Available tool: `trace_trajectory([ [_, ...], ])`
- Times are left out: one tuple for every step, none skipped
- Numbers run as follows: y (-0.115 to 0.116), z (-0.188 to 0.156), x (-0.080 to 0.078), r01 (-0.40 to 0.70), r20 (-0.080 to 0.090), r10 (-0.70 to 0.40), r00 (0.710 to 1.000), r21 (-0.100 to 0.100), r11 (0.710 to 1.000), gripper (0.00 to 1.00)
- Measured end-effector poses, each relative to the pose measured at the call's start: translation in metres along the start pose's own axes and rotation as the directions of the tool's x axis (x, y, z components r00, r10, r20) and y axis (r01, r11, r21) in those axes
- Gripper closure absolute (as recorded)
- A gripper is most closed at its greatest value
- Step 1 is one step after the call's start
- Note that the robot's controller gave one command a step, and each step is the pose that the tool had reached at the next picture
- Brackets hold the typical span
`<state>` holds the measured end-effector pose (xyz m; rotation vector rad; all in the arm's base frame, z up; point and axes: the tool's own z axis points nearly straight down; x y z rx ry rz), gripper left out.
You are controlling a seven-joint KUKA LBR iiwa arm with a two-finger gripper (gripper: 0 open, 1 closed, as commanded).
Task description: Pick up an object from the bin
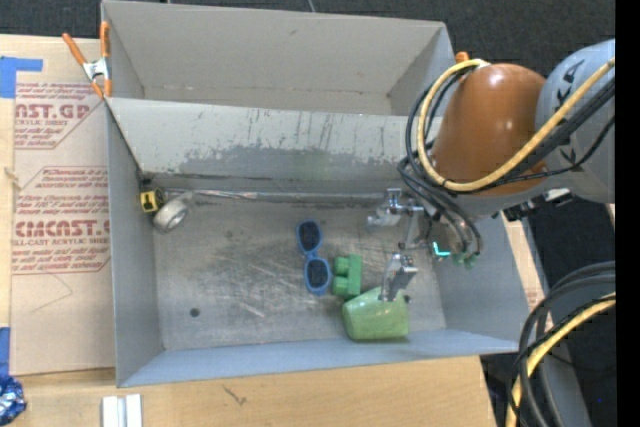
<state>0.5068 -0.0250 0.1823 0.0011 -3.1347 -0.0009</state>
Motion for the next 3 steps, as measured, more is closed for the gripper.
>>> trace_trajectory([
  [0.003, 0.108, -0.038, -0.185, 0.012, 0.185, 0.983, -0.004, 0.983, 0.0],
  [0.003, 0.105, -0.038, -0.183, 0.007, 0.183, 0.983, -0.003, 0.983, 1.0],
  [-0.008, -0.038, -0.038, -0.209, 0.016, 0.209, 0.978, -0.003, 0.978, 1.0],
])
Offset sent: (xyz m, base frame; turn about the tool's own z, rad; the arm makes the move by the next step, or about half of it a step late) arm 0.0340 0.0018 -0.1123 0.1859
